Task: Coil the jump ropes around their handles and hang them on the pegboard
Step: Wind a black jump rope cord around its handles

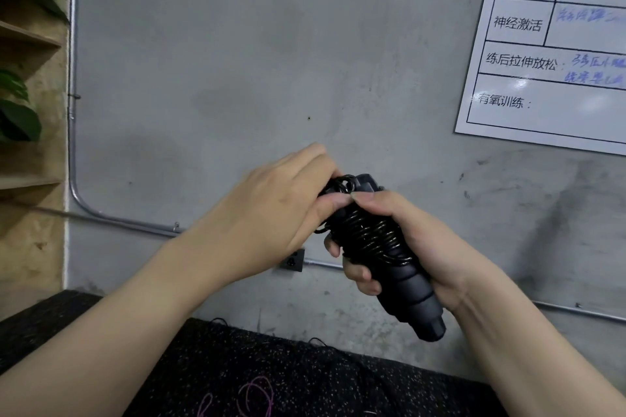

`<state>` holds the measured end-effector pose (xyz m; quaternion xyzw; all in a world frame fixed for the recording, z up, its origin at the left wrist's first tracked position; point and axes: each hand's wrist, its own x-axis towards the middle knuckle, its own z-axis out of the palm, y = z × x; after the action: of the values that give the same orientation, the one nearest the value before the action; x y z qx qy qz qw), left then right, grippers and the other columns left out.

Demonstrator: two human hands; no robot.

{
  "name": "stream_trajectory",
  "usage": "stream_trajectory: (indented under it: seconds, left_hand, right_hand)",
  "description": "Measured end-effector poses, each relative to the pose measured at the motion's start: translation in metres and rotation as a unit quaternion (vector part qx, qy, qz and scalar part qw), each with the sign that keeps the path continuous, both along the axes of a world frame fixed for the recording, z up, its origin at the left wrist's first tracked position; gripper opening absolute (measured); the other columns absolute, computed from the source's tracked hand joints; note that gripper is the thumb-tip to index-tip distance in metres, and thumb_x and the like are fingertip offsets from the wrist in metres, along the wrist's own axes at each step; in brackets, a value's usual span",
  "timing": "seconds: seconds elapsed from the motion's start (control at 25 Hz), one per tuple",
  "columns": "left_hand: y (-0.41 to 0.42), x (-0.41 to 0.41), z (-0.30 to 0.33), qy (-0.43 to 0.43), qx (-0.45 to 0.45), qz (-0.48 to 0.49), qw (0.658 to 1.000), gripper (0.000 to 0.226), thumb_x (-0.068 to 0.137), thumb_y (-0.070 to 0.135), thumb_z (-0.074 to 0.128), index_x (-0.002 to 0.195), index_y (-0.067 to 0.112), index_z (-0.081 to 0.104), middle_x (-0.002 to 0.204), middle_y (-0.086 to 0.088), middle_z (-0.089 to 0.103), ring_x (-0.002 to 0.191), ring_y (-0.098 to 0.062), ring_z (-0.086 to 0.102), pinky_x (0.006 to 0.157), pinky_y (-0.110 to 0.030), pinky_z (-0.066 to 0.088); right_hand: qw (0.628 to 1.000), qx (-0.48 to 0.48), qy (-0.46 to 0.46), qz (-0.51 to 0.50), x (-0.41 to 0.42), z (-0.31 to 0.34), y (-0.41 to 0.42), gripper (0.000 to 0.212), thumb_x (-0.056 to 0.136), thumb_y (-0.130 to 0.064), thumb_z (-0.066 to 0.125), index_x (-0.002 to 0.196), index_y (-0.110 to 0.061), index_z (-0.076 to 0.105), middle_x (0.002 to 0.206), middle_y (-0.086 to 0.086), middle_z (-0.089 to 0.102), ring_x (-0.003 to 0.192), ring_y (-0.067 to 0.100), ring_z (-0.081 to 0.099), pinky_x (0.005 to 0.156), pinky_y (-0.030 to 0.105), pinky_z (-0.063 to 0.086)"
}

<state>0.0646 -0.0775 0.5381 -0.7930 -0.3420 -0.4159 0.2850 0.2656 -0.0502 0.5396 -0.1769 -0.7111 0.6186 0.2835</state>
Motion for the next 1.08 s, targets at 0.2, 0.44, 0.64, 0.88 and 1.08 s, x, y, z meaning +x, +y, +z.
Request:
stream_trajectory:
  seconds: [0.2, 0.44, 0.64, 0.88, 1.08]
  left_hand:
    - [0.005, 0.012, -0.011, -0.123, -0.055, -0.084, 0.987, 0.031, 0.105, 0.039, 0.04, 0.103, 0.013, 0.056, 0.094, 0.013, 0.044, 0.083, -0.006, 0.049, 0.071, -0.024, 0.04]
    - [0.0, 0.011, -0.002, -0.069, -0.091, -0.05, 0.992, 0.019, 0.1, 0.039, 0.05, 0.097, 0.02, 0.05, 0.09, 0.012, 0.042, 0.086, -0.007, 0.044, 0.074, -0.019, 0.037]
    - [-0.001, 0.009, 0.004, -0.161, -0.395, -0.111, 0.898, 0.028, 0.074, 0.048, 0.061, 0.08, 0.022, 0.053, 0.071, 0.01, 0.047, 0.069, -0.008, 0.043, 0.067, -0.032, 0.035]
    - [-0.001, 0.021, 0.002, -0.295, -0.413, -0.166, 0.845, 0.013, 0.07, 0.028, 0.051, 0.068, 0.015, 0.051, 0.068, -0.002, 0.044, 0.07, -0.017, 0.039, 0.067, -0.037, 0.032]
    - [-0.006, 0.021, 0.0, -0.346, -0.37, -0.185, 0.842, 0.021, 0.089, 0.017, 0.052, 0.068, 0.017, 0.049, 0.06, 0.007, 0.045, 0.056, -0.007, 0.039, 0.051, -0.018, 0.034]
  right_hand:
    - [1.0, 0.006, -0.008, -0.001, 0.003, 0.002, 0.003, 0.034, 0.084, -0.049, 0.064, 0.099, -0.018, 0.069, 0.084, 0.013, 0.06, 0.054, 0.019, 0.047, 0.046, 0.027, 0.038]
    - [0.998, -0.004, -0.062, -0.007, 0.018, 0.002, 0.009, 0.038, 0.083, -0.048, 0.066, 0.101, -0.014, 0.066, 0.086, 0.016, 0.059, 0.055, 0.02, 0.046, 0.045, 0.026, 0.037]
    - [0.995, -0.003, -0.103, -0.004, 0.017, -0.01, 0.013, 0.037, 0.084, -0.047, 0.068, 0.099, -0.014, 0.066, 0.086, 0.016, 0.06, 0.055, 0.02, 0.047, 0.044, 0.026, 0.039]
    - [0.994, -0.049, -0.087, 0.035, 0.01, -0.012, 0.016, 0.04, 0.086, -0.046, 0.063, 0.107, -0.011, 0.06, 0.085, 0.015, 0.059, 0.055, 0.02, 0.046, 0.044, 0.025, 0.038]
    - [0.991, -0.088, -0.063, 0.082, 0.002, -0.011, 0.015, 0.032, 0.089, -0.046, 0.063, 0.101, -0.017, 0.069, 0.084, 0.013, 0.058, 0.055, 0.018, 0.048, 0.045, 0.024, 0.038]
